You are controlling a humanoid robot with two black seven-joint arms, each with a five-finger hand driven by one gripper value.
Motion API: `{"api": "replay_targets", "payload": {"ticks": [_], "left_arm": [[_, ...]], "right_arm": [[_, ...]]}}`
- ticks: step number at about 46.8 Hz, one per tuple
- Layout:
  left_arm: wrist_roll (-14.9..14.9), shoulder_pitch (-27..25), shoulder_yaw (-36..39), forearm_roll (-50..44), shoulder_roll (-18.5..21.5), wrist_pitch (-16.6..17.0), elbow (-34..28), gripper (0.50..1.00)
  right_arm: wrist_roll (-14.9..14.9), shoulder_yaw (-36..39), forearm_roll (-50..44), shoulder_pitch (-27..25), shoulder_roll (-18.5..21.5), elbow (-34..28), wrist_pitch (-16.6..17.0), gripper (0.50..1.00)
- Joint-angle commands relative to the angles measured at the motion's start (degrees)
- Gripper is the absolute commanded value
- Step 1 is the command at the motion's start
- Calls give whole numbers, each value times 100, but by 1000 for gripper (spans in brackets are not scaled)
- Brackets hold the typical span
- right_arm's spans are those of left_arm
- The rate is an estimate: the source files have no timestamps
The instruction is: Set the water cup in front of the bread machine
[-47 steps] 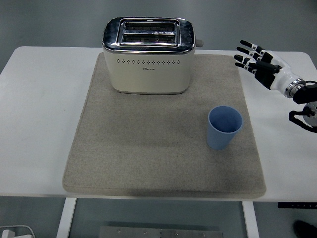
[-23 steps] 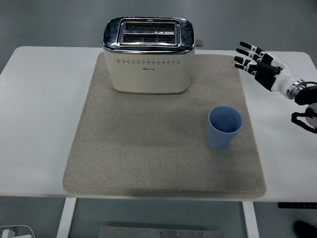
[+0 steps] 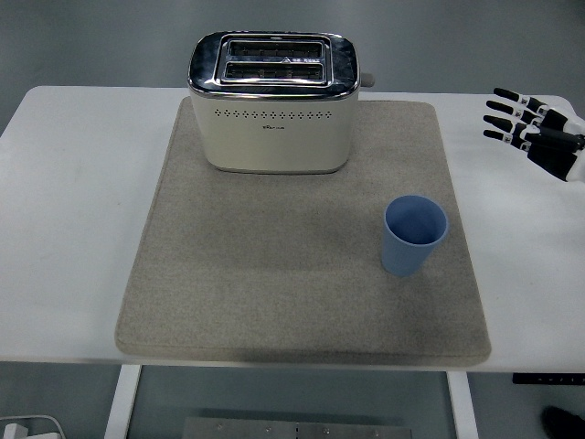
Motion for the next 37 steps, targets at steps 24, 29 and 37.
{"api": "replay_targets", "payload": {"ticks": [24, 29, 37], "left_arm": [[0, 0, 0, 8, 0, 0, -19, 1000], [0, 0, 0, 8, 0, 0, -10, 1000], [9, 0, 0, 8, 0, 0, -19, 1000]], "right_arm": [[2158, 88, -825, -890, -498, 45, 696, 913], [2178, 88, -834, -1101, -498, 45, 696, 913], [2178, 88, -834, -1382, -489, 89, 696, 913]]}}
